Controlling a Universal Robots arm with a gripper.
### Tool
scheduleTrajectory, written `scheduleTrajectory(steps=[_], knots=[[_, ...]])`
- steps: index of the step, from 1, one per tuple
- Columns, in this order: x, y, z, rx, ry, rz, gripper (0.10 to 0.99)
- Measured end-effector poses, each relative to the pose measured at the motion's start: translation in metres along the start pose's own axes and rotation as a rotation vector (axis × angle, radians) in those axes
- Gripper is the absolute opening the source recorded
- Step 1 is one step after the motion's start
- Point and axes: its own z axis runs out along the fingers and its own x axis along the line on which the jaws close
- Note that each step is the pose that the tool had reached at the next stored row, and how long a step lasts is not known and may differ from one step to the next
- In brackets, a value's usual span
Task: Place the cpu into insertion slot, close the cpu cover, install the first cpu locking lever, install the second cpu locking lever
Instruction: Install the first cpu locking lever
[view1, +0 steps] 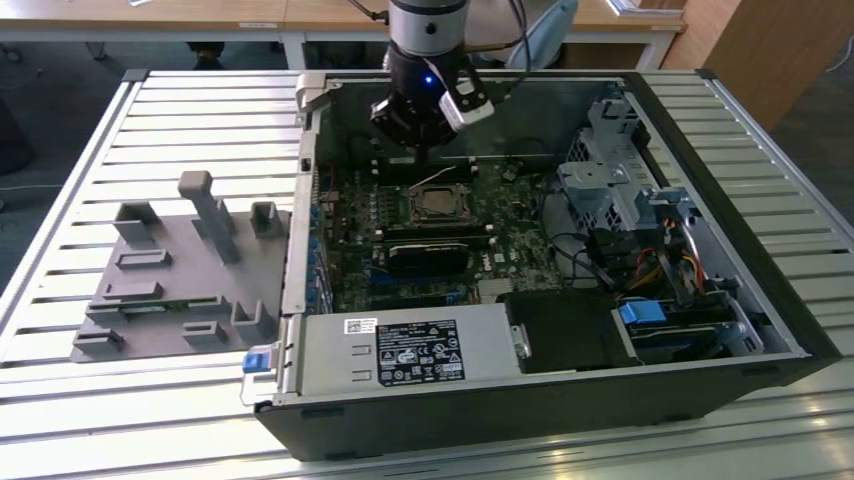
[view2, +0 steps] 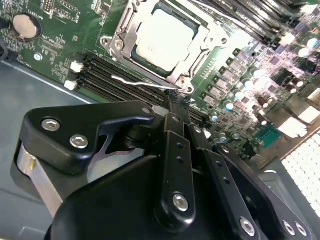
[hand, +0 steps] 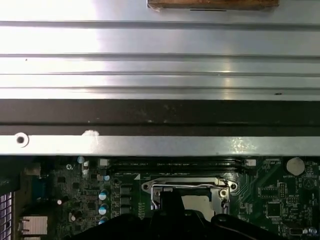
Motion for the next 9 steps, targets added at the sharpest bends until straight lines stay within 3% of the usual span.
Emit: scheduleTrajectory(steps=[9], knots=[[-0.0090, 0.0000, 0.0075, 0.000, 0.0001, 0.000, 0.106]])
